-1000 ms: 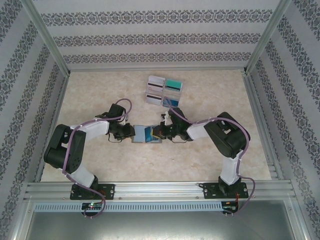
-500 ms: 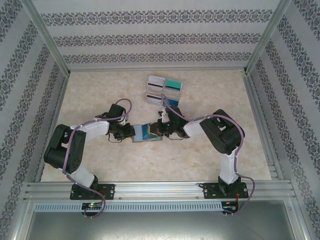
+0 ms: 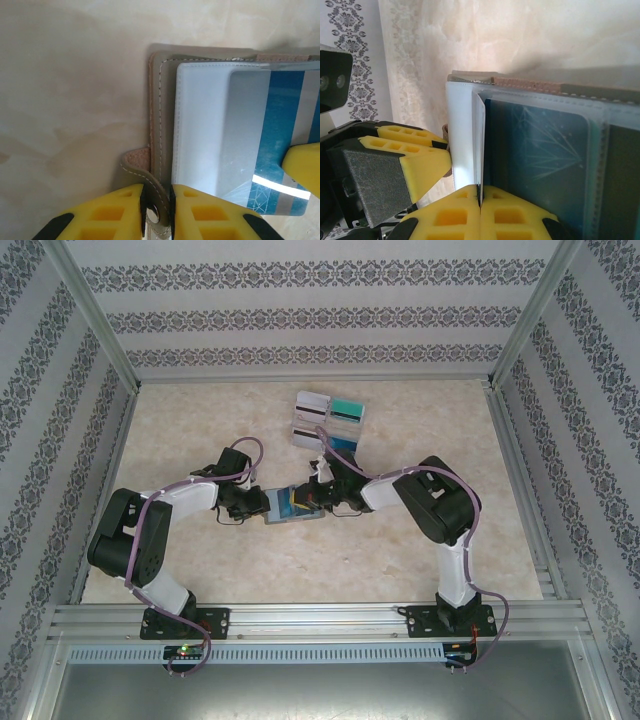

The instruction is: Put the credit cards into the card holder

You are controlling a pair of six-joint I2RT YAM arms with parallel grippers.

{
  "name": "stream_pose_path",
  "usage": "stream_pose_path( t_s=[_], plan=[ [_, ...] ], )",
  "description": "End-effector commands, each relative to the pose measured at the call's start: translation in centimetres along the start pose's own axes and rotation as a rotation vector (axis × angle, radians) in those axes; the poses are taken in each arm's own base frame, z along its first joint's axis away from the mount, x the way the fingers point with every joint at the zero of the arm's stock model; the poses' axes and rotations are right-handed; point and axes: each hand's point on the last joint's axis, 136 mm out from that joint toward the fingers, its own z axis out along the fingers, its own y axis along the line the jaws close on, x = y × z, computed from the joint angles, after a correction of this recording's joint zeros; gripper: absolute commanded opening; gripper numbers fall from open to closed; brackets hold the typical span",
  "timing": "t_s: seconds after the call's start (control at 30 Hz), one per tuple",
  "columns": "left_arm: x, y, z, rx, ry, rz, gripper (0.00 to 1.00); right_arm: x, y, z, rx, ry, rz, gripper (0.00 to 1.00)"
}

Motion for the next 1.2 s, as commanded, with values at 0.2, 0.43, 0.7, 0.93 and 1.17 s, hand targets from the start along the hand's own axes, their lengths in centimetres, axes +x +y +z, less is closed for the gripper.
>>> stream_pose_path(
  t_s=[0.2,0.43,0.7,0.93,1.17],
  plan=[
    [1.1,-0.2,0.9,0.003,0.034,0.004,0.21,2.8,-1.3,1.2,0.131,0.127,-0.015,0.1],
    [1.2,0.2,0.6,-0.023,0.032,0.009,0.2,2.0,0.2,-2.2,0.274,0.101,-0.141,0.28],
    [1.3,0.2,0.8,-0.01,0.03,-0.001,0.2,0.8,1.7,-3.5,0.359,0.117,-0.248,0.29],
    [1.4,0.1,0.8,-0.007,0.027,-0.001,0.2,0.7,1.1,-3.6,0.391,0.13,-0.257,0.27],
    [1.3,0.2,0.8,-0.007,0.026,-0.002,0.2,0.9,0.9,-3.0,0.394,0.141,-0.257,0.27]
  ],
)
